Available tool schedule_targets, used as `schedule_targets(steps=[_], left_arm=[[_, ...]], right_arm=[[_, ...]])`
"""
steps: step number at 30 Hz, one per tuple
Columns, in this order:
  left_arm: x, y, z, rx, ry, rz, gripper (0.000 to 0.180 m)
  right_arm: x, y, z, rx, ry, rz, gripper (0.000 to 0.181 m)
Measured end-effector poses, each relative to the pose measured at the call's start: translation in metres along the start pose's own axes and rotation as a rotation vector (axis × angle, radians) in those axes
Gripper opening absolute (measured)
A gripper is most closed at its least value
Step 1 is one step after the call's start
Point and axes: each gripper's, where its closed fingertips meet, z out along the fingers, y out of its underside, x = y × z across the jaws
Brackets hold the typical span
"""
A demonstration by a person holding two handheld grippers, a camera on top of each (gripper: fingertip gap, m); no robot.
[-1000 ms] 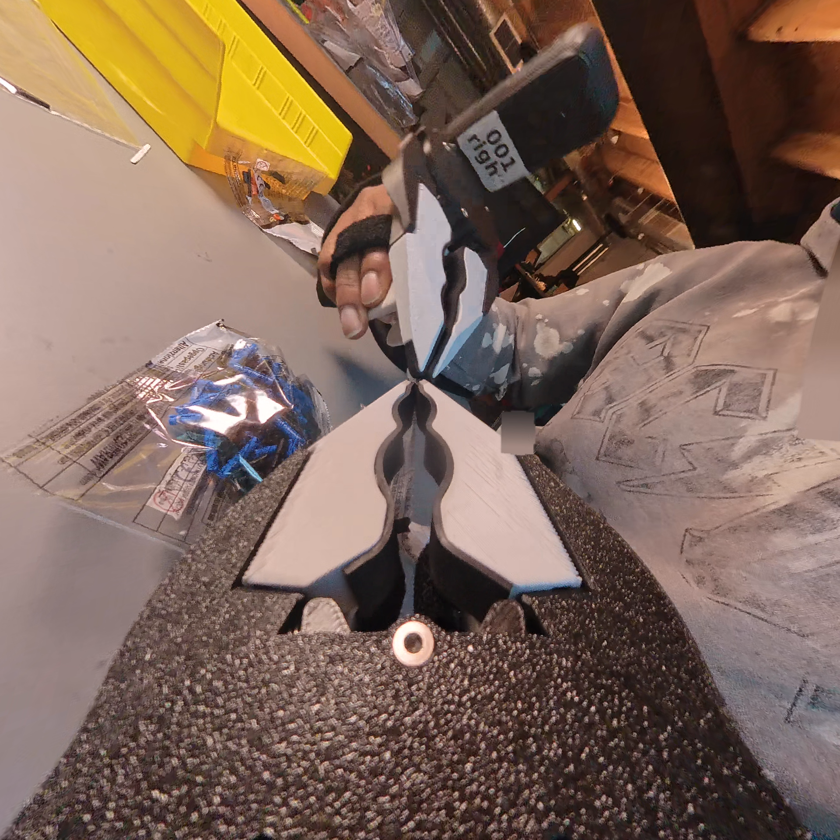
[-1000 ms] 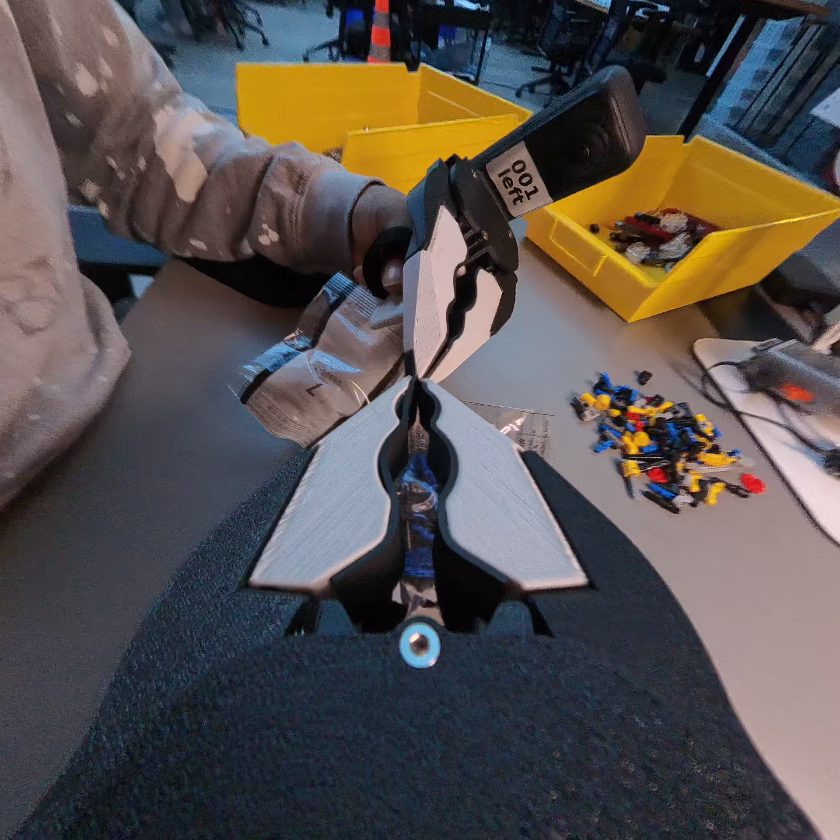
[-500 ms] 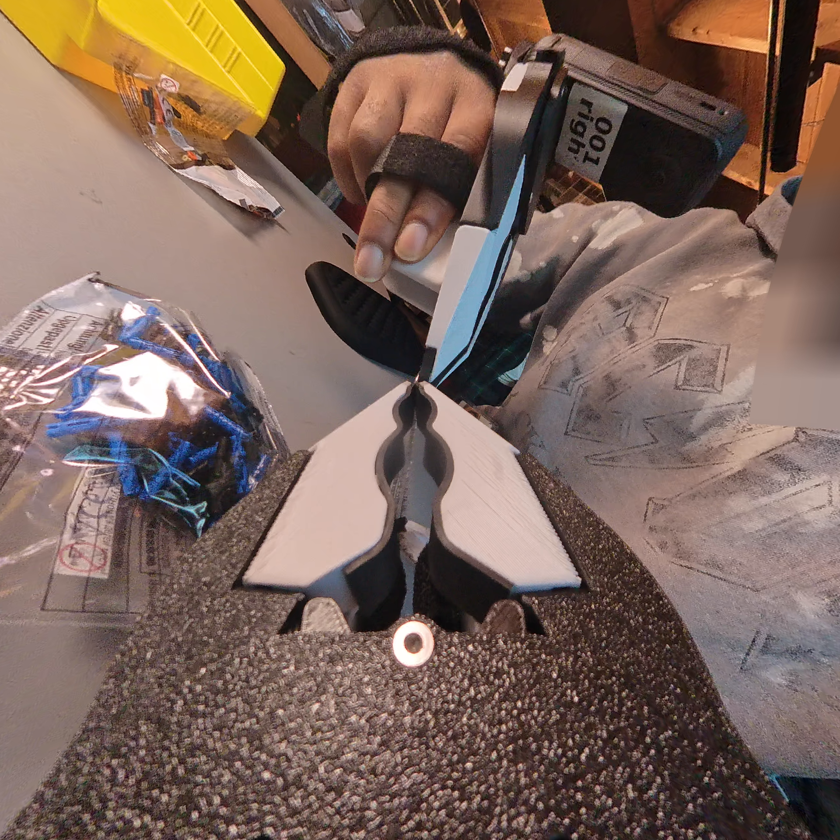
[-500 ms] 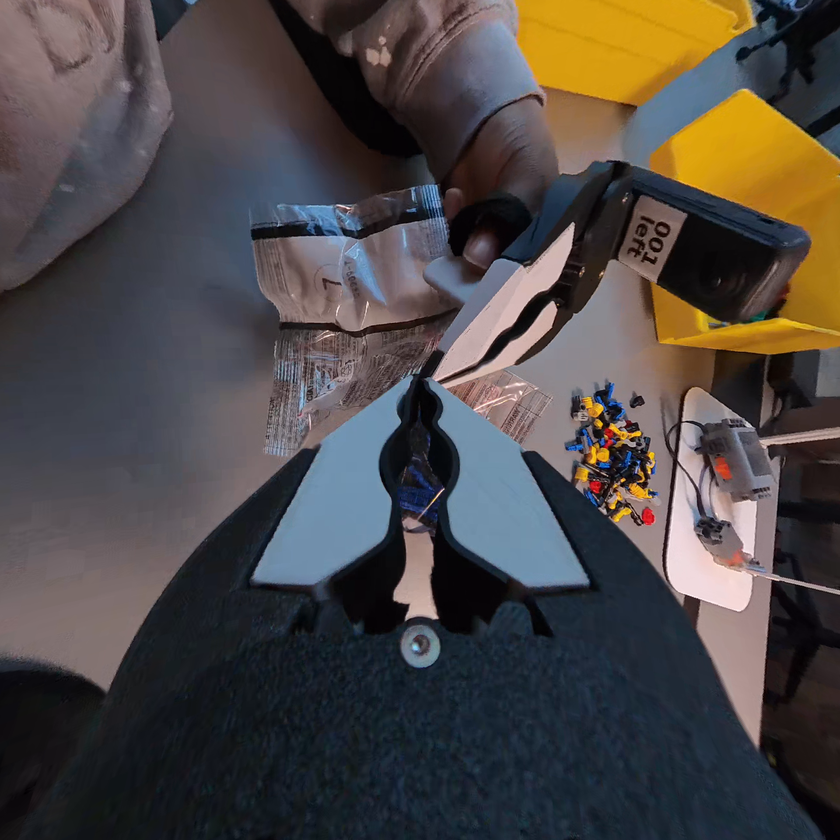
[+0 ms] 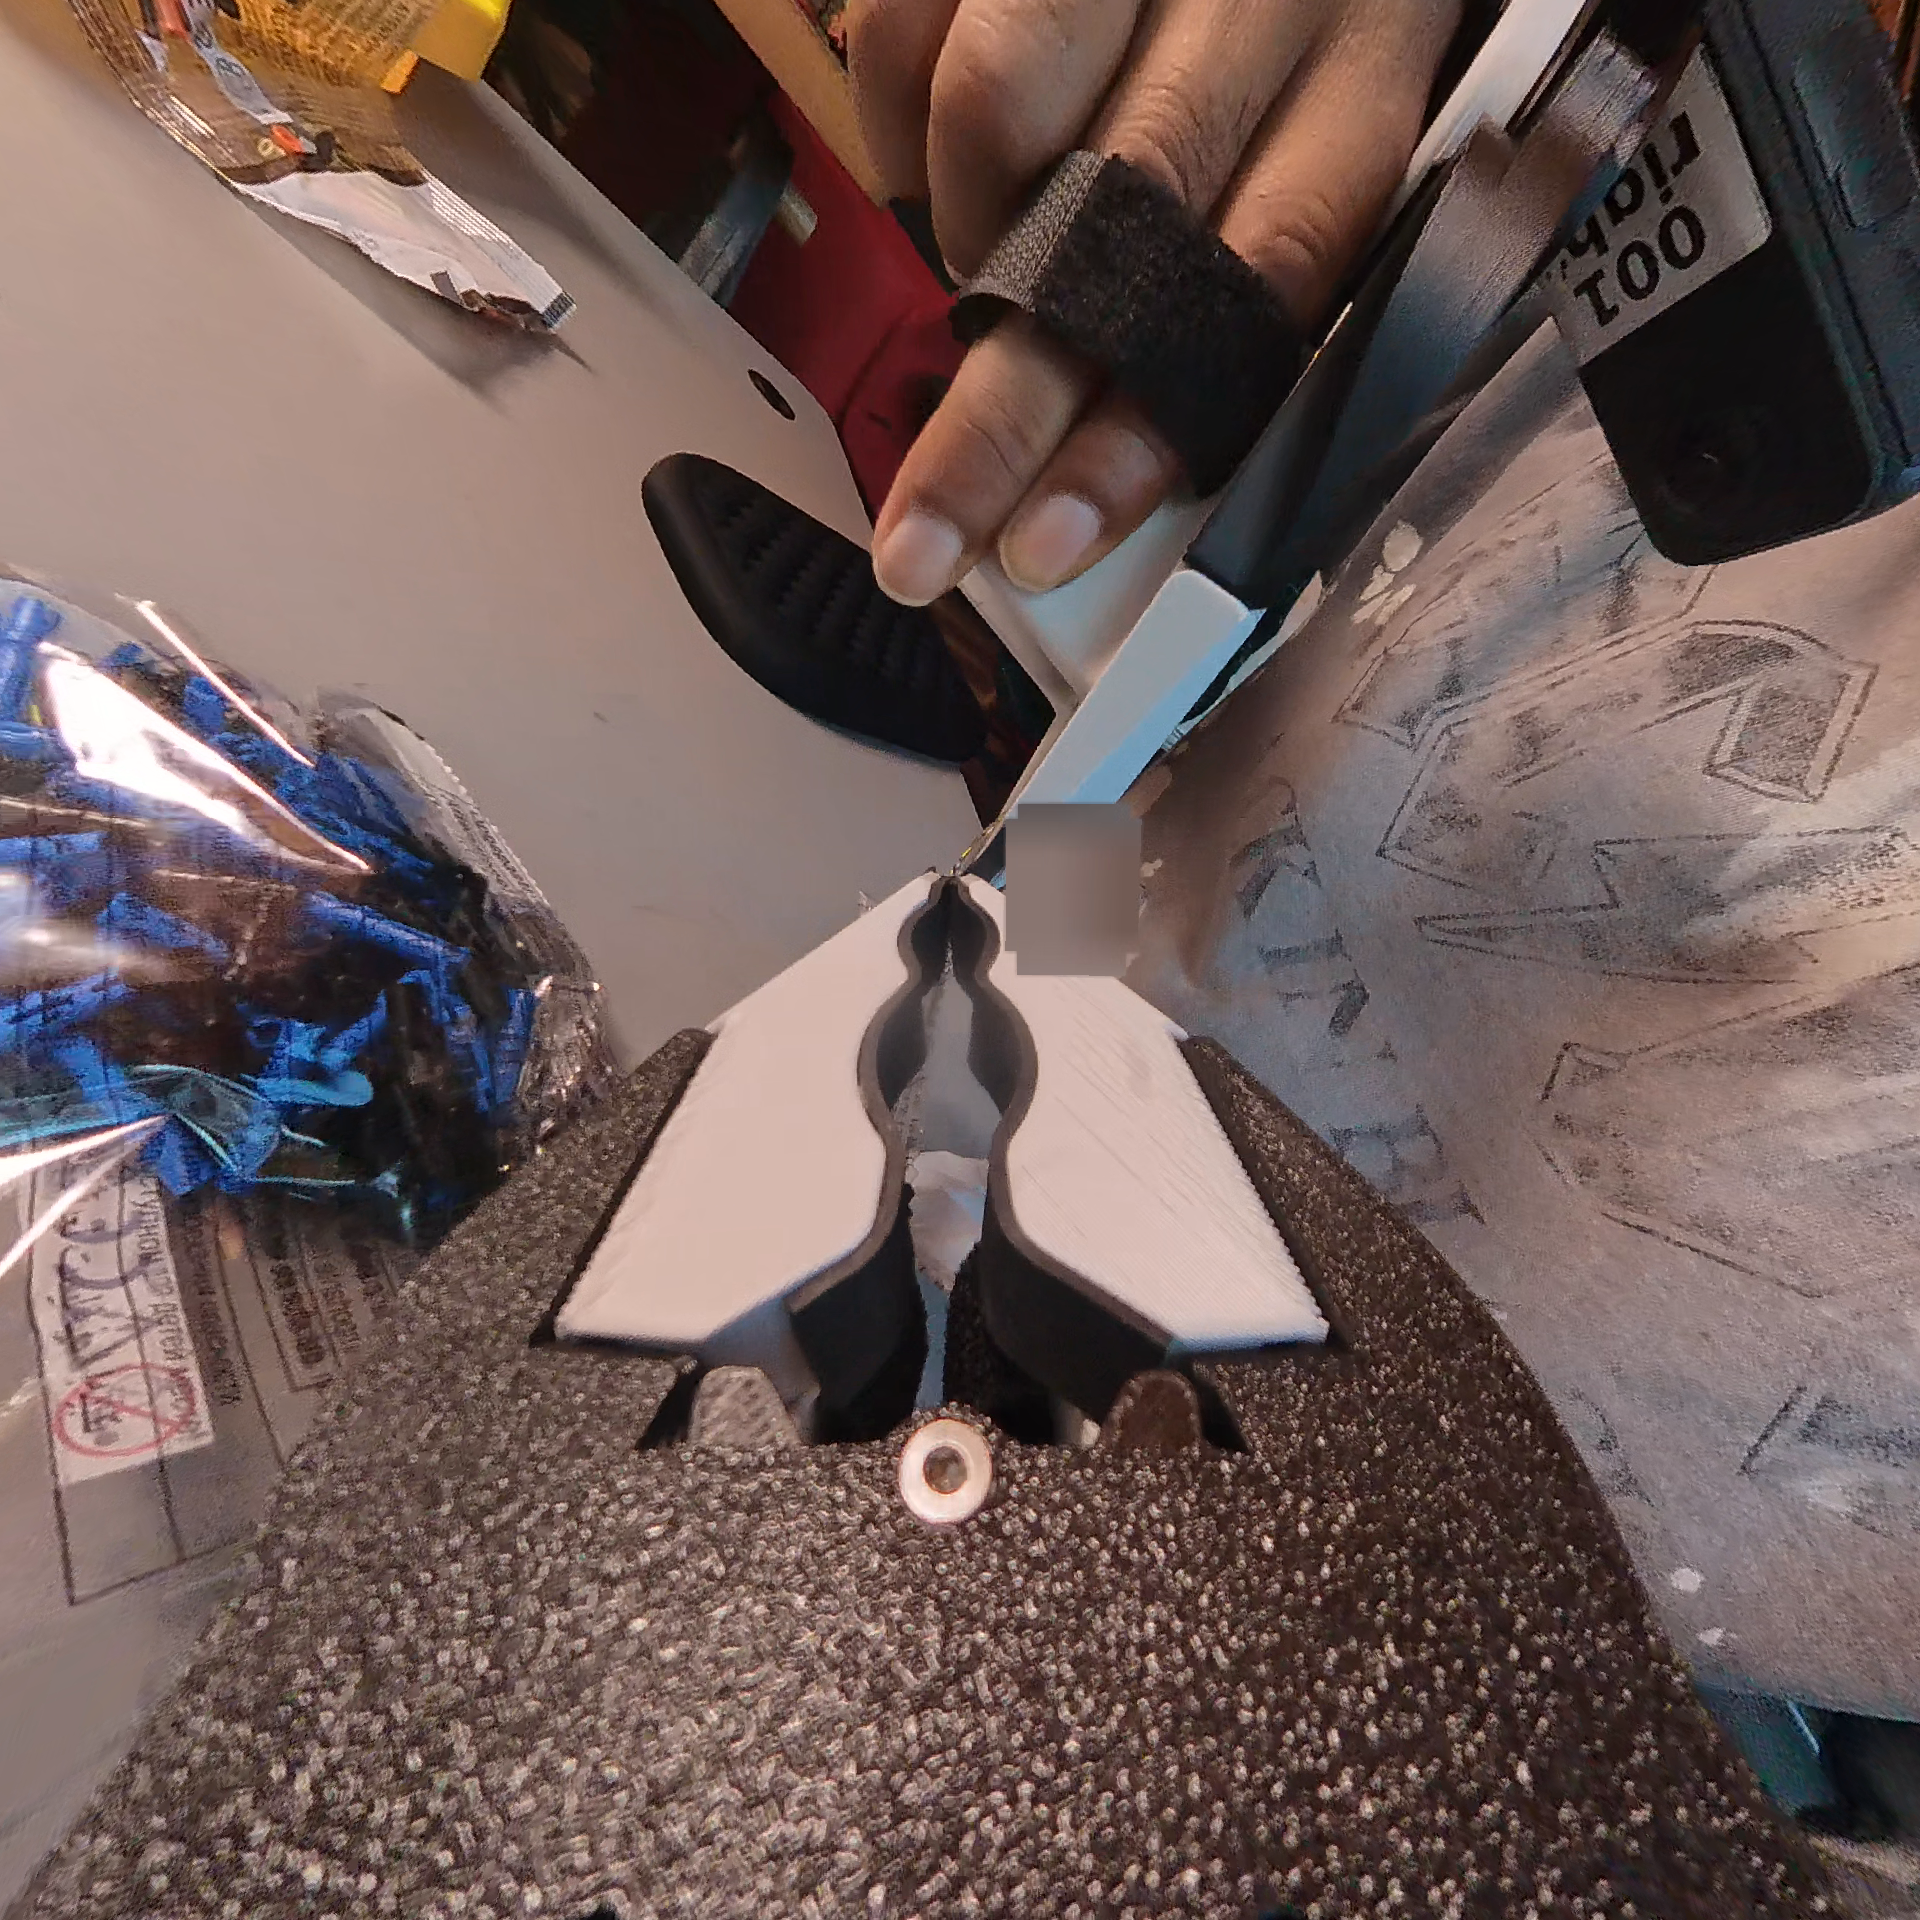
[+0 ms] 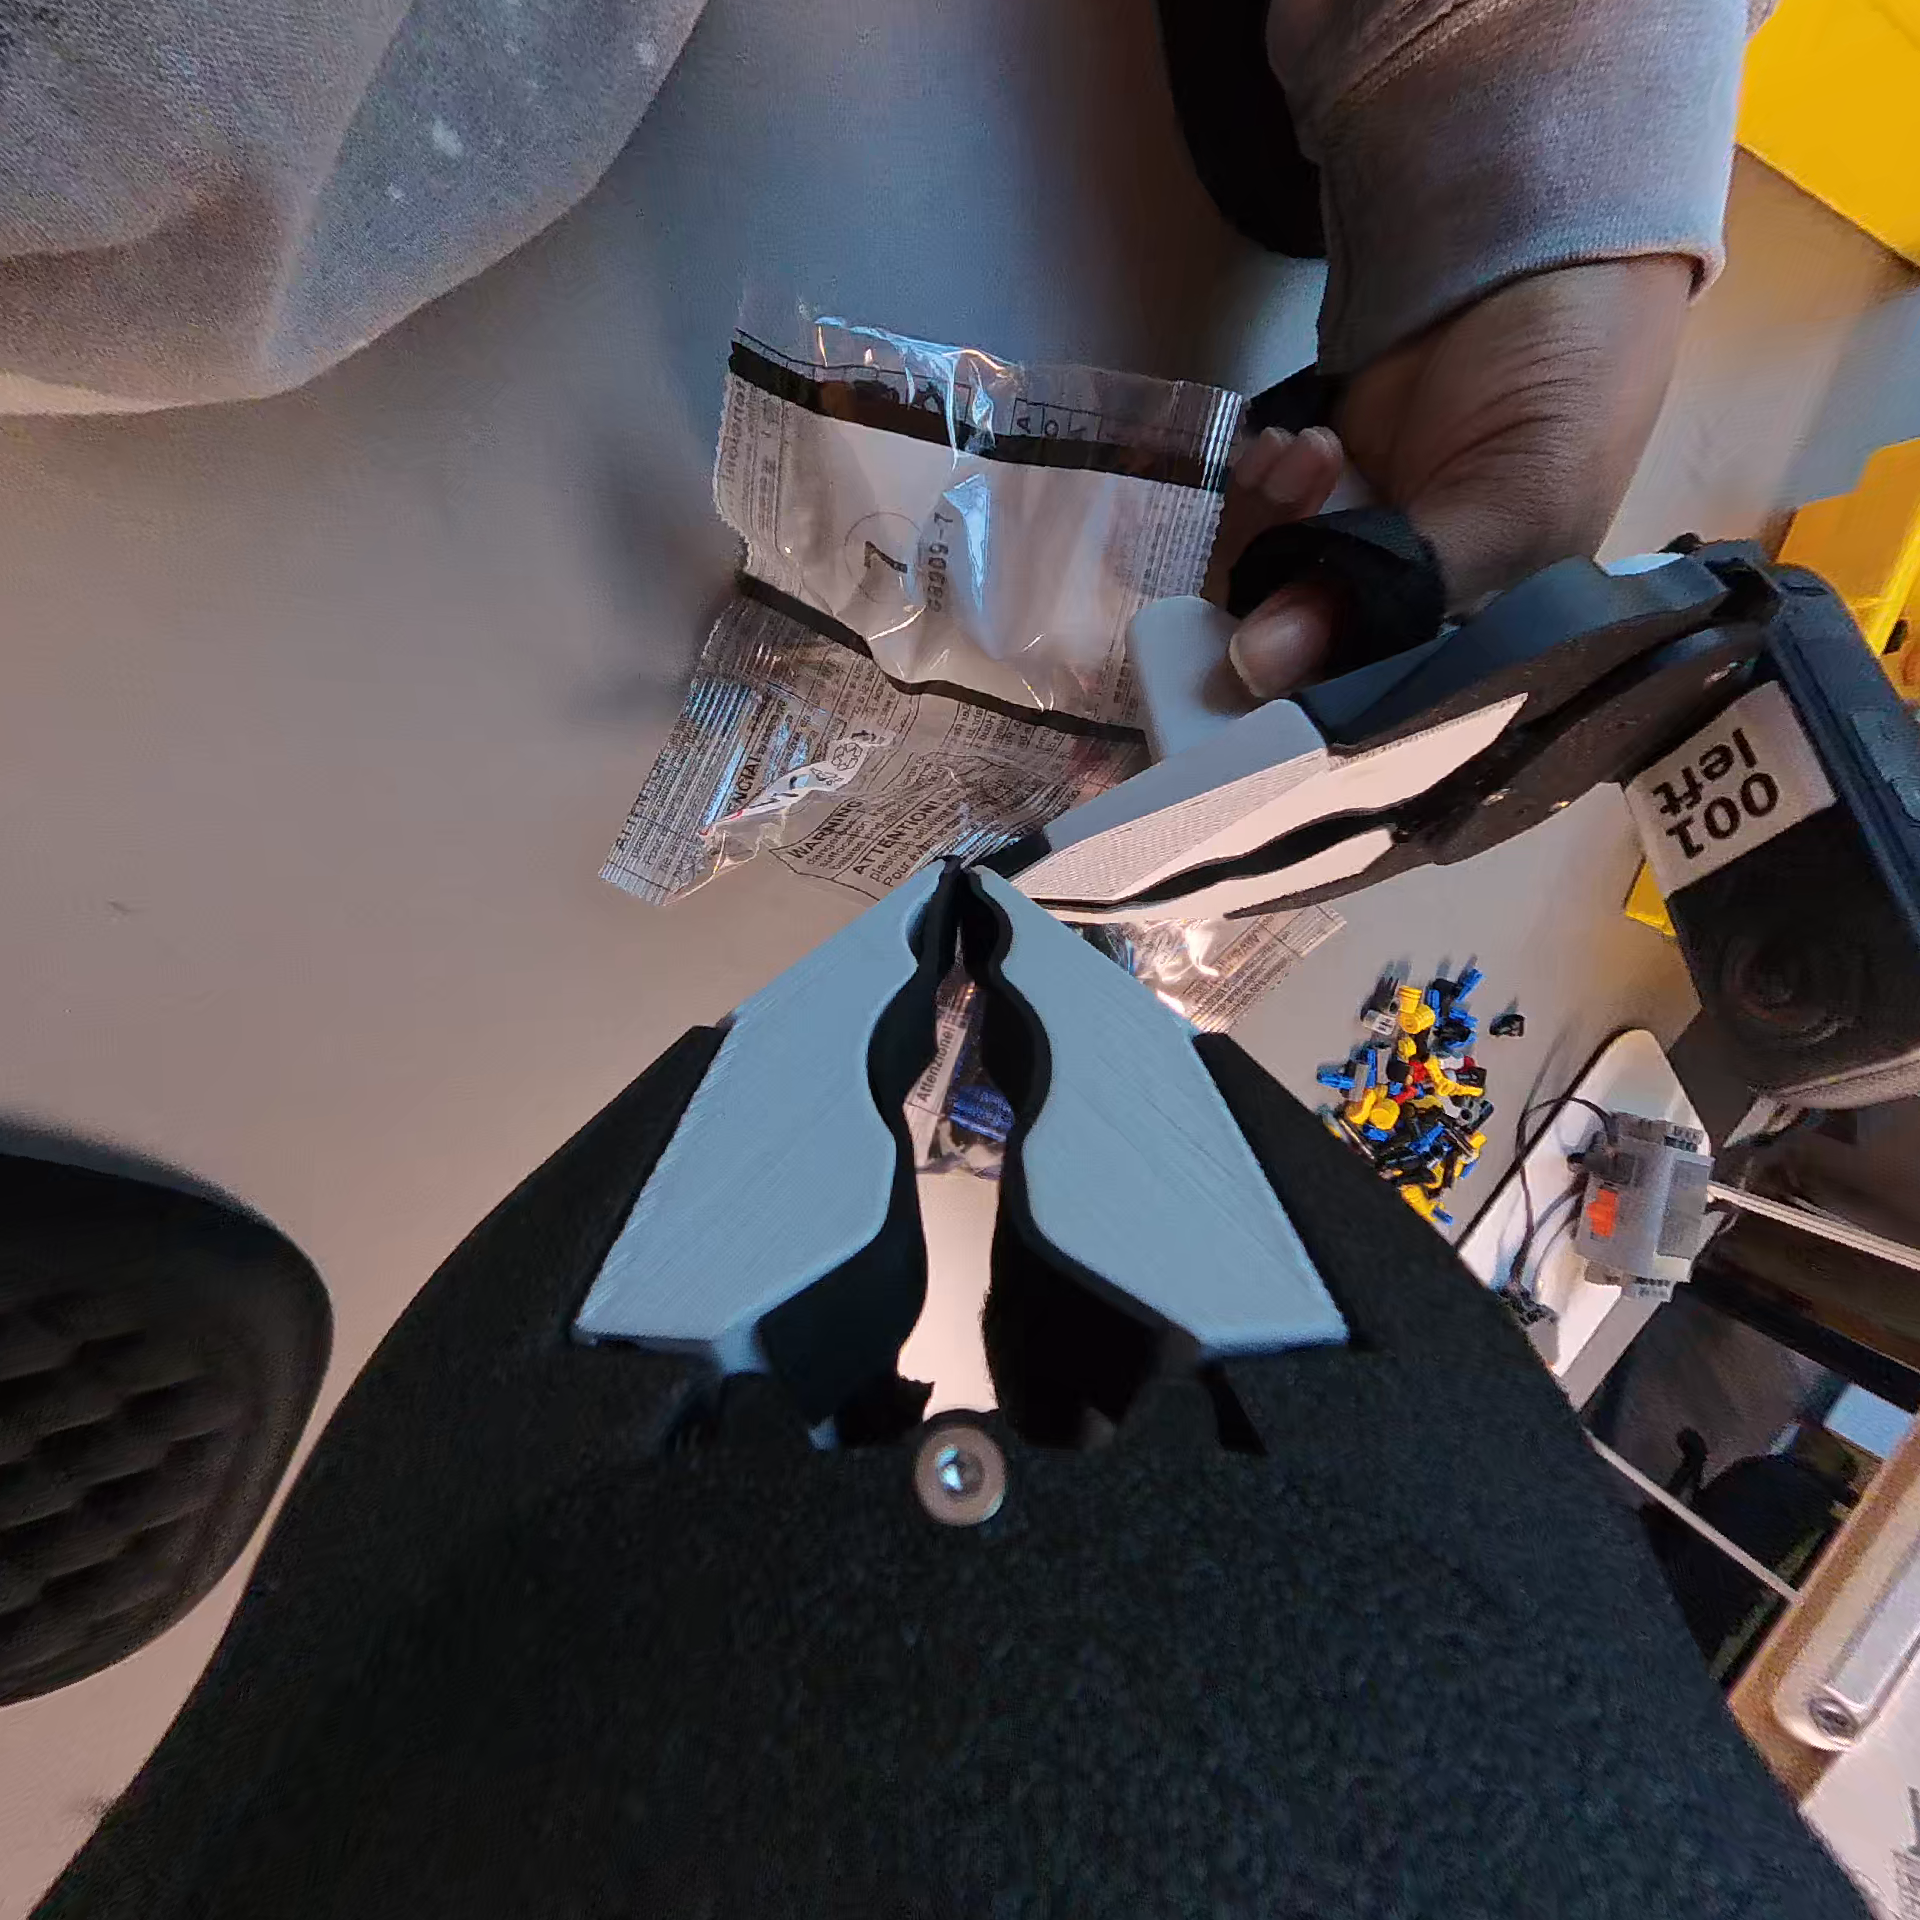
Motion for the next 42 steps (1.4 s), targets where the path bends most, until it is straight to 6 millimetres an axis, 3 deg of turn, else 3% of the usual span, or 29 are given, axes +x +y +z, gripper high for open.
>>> schedule_targets(steps=[13,17,22,29,31,42], left_arm=[[0.012,0.002,0.013,-0.024,0.028,0.008,0.0],[0.017,-0.016,0.001,0.032,-0.048,0.085,0.0],[0.012,-0.017,-0.001,-0.003,-0.184,0.178,0.0],[0.006,-0.015,0.001,-0.027,-0.253,0.216,0.0],[0.005,-0.015,0.001,-0.03,-0.262,0.216,0.0],[-0.003,-0.014,0.002,-0.058,-0.352,0.303,0.0]], right_arm=[[-0.011,-0.01,-0.012,0.054,0.117,0.125,0.0],[0.009,0.0,-0.027,0.229,0.199,0.43,0.0],[0.006,0.008,-0.024,0.398,0.181,0.704,0.016],[0.006,0.008,-0.024,0.412,0.198,0.767,0.015],[0.007,0.01,-0.022,0.389,0.212,0.766,0.001],[0.006,0.016,-0.016,0.458,0.151,0.904,0.001]])
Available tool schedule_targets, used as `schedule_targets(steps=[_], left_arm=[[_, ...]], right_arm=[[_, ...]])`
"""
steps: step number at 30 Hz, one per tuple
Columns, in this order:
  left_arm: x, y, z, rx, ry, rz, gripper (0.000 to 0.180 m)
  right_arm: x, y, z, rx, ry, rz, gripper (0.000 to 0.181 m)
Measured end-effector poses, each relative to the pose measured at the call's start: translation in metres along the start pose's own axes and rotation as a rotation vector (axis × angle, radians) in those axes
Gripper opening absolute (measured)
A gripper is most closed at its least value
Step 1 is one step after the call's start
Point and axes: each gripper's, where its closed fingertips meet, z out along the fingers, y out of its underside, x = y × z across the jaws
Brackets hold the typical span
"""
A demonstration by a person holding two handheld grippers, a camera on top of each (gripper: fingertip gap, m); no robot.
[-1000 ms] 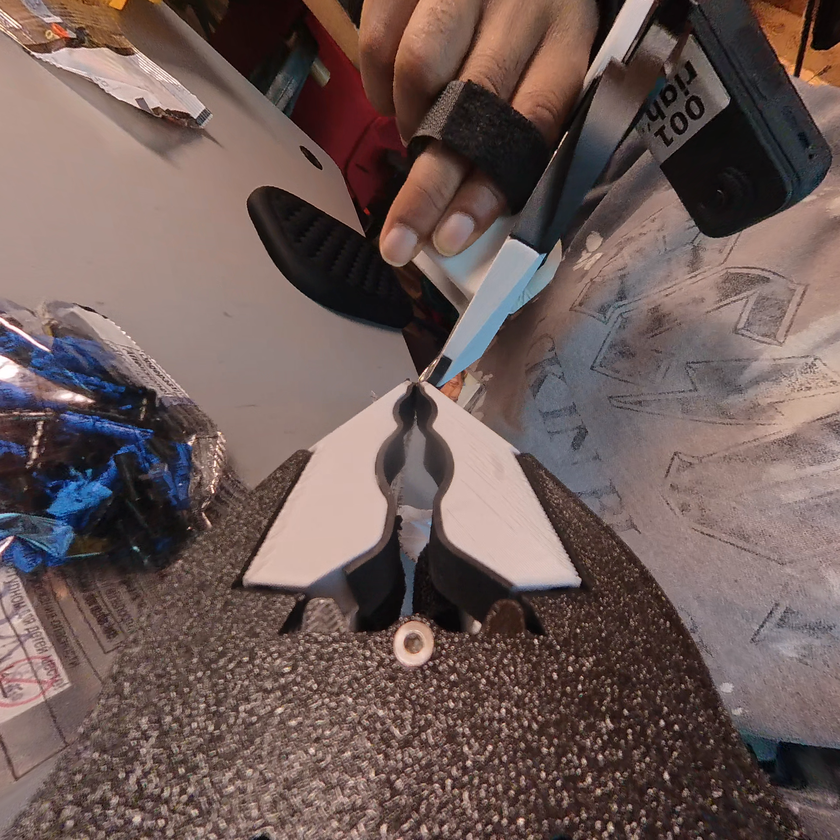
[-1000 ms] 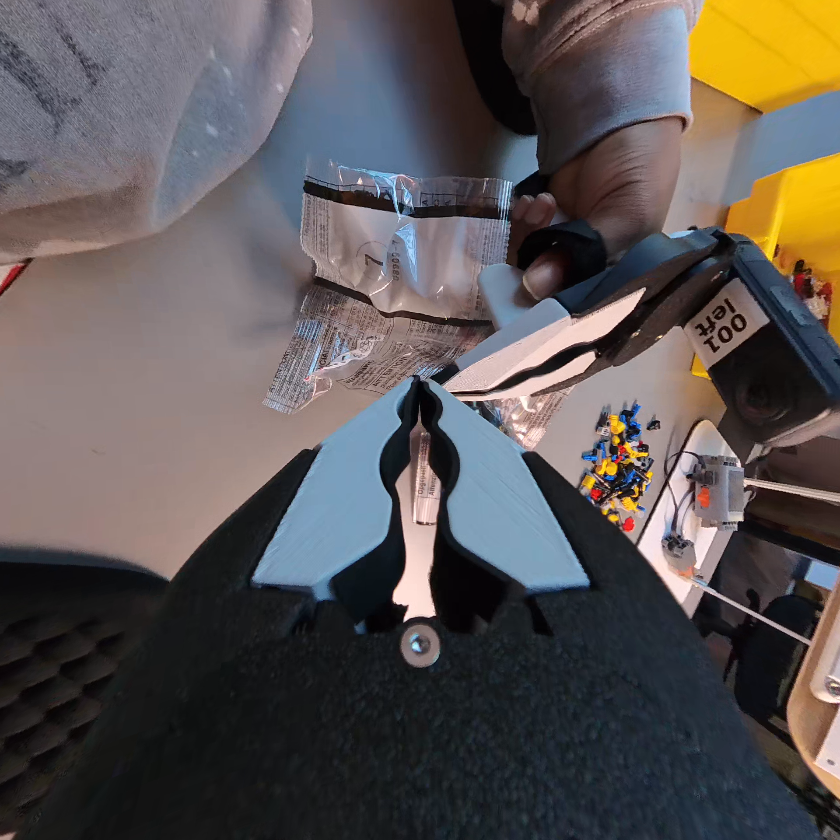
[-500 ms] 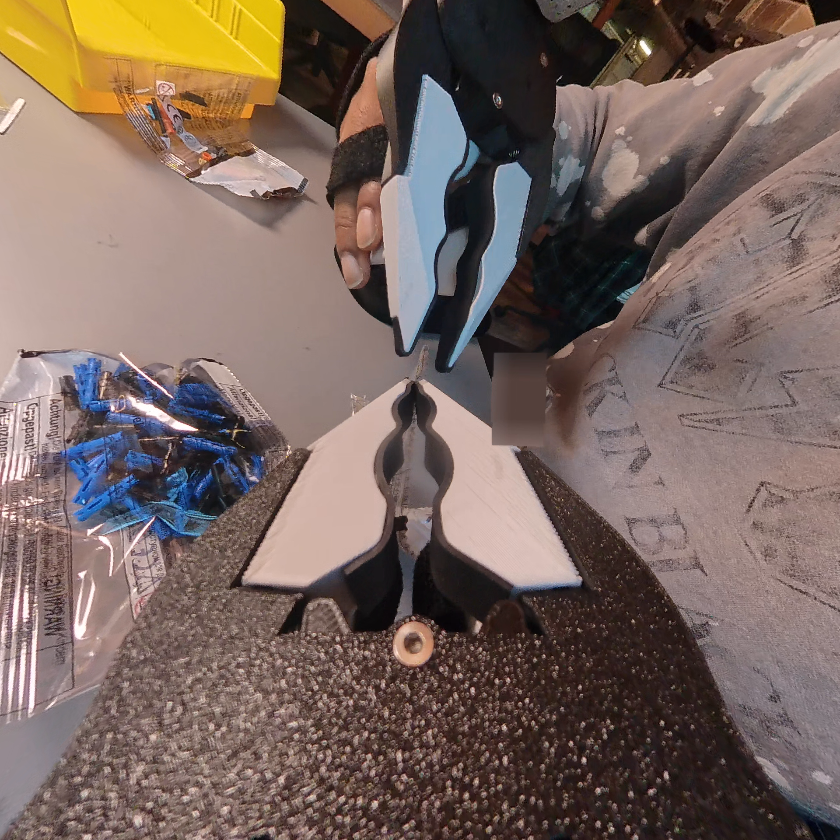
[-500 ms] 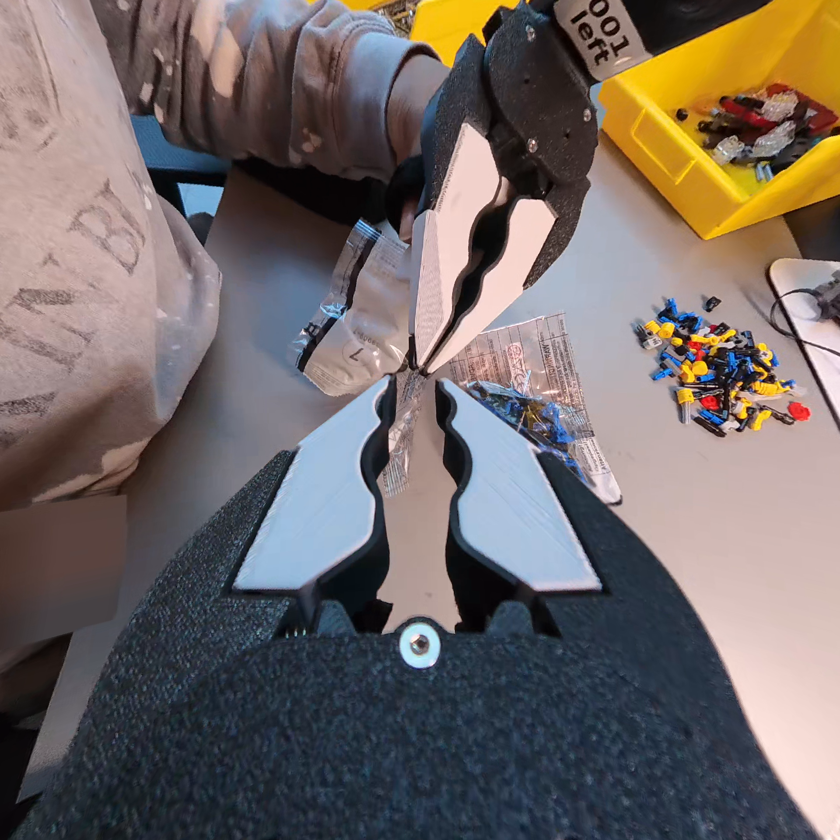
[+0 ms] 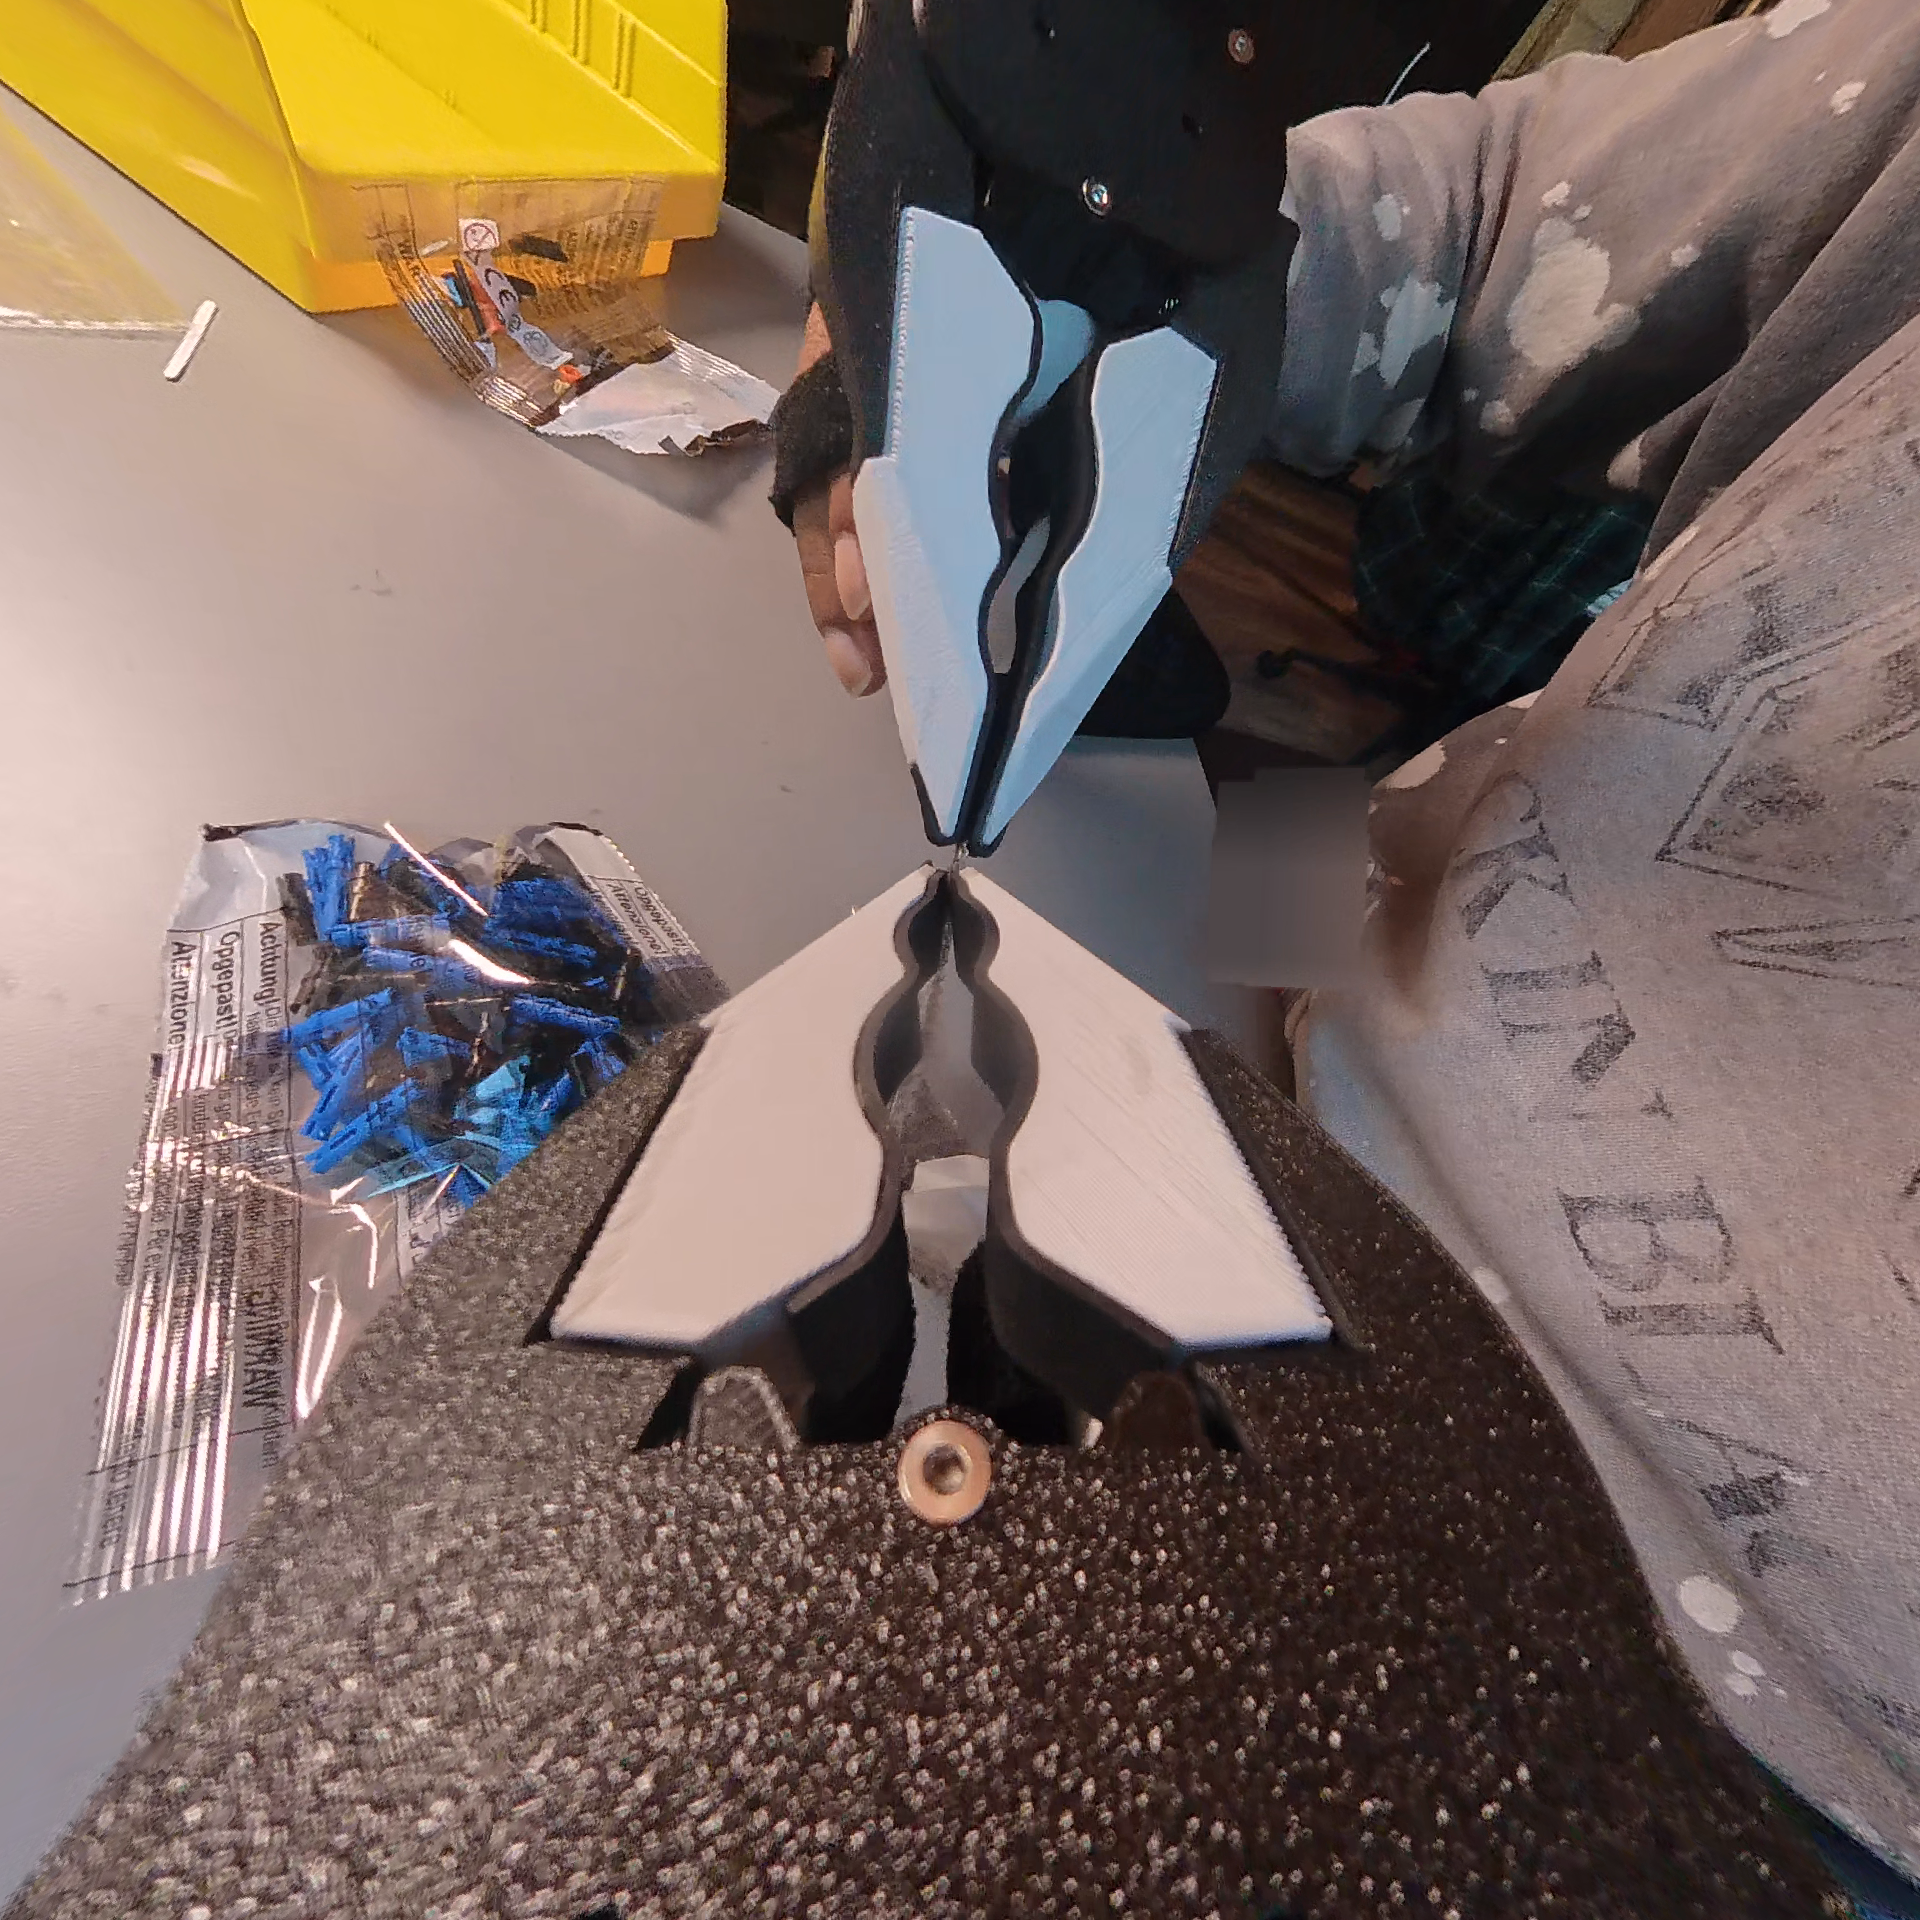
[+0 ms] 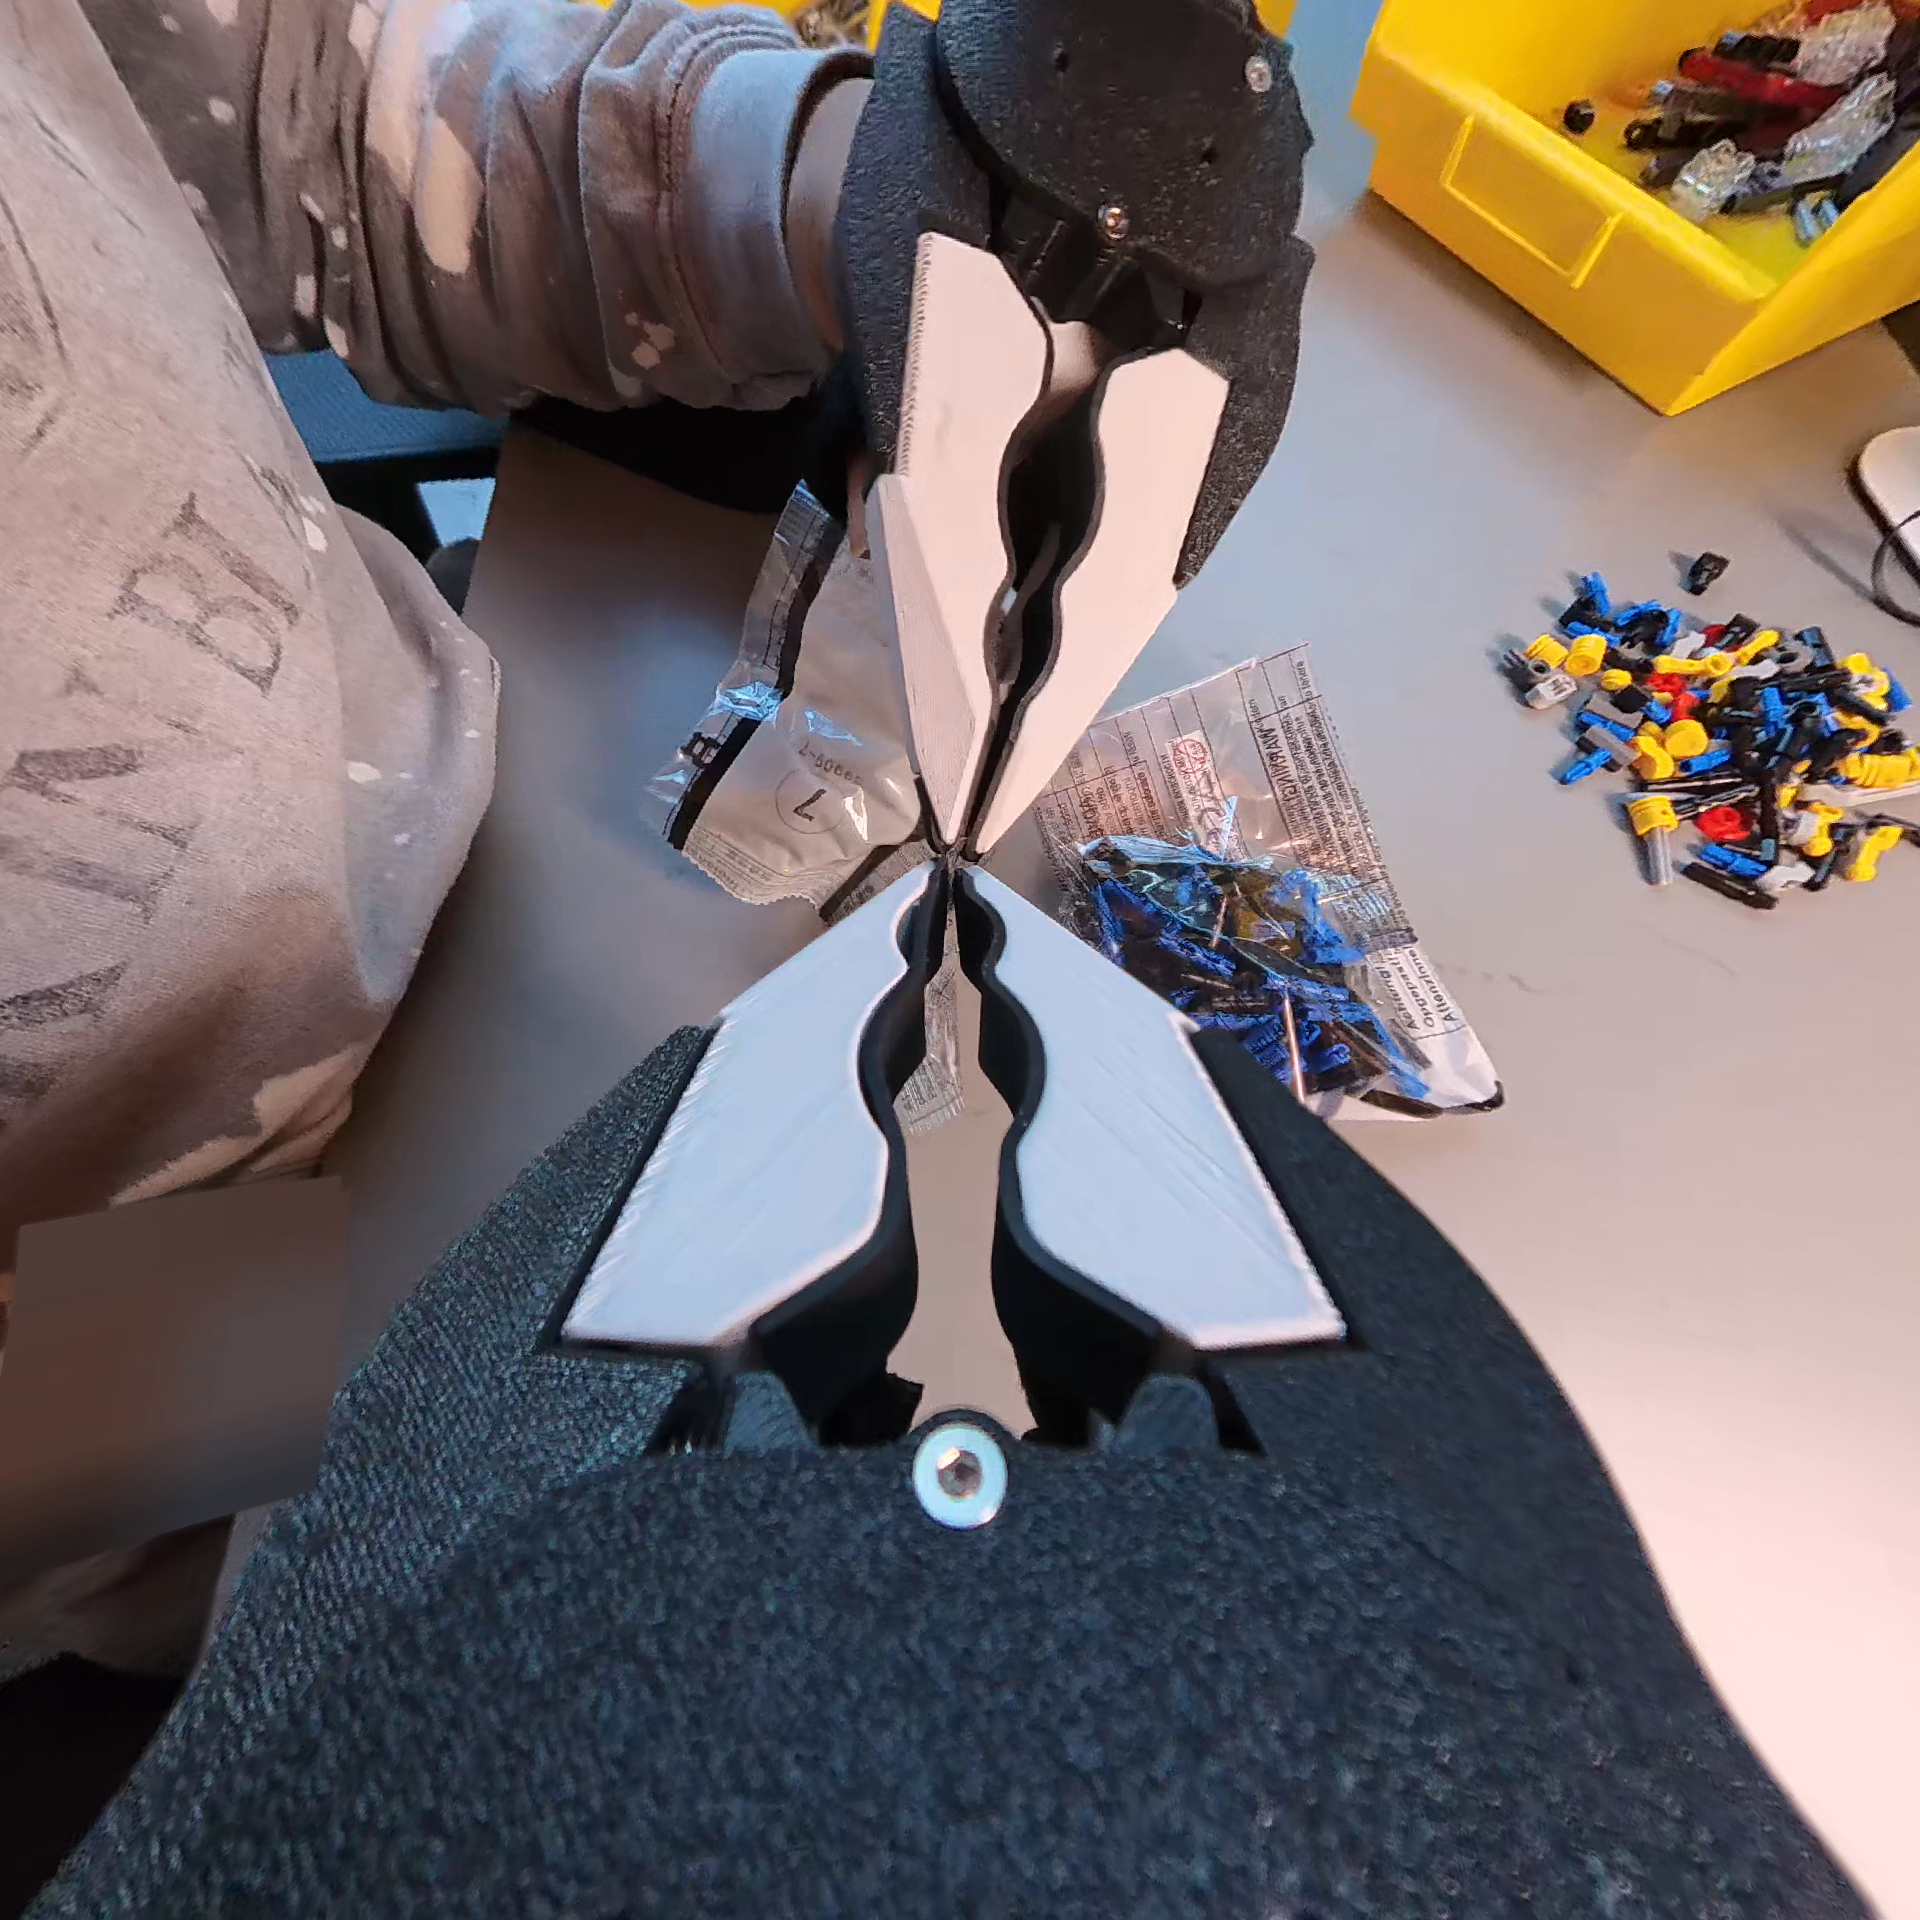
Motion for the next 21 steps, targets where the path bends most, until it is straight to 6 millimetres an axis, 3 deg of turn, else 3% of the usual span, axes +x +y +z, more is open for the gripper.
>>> schedule_targets(steps=[8,13,18,21], left_arm=[[0.002,-0.002,0.003,-0.011,-0.073,0.137,0.0],[0.001,-0.002,0.006,0.002,-0.082,0.145,0.0],[0.003,-0.014,-0.005,0.148,0.116,-0.112,0.0],[0.004,-0.007,-0.004,0.137,0.198,-0.189,0.0]], right_arm=[[0.0,-0.002,0.0,0.073,-0.068,0.154,0.0],[0.0,0.001,0.0,0.044,-0.063,0.122,0.0],[0.002,-0.014,-0.004,-0.008,0.129,-0.299,0.0],[-0.002,-0.009,0.002,-0.144,0.189,-0.612,0.0]])
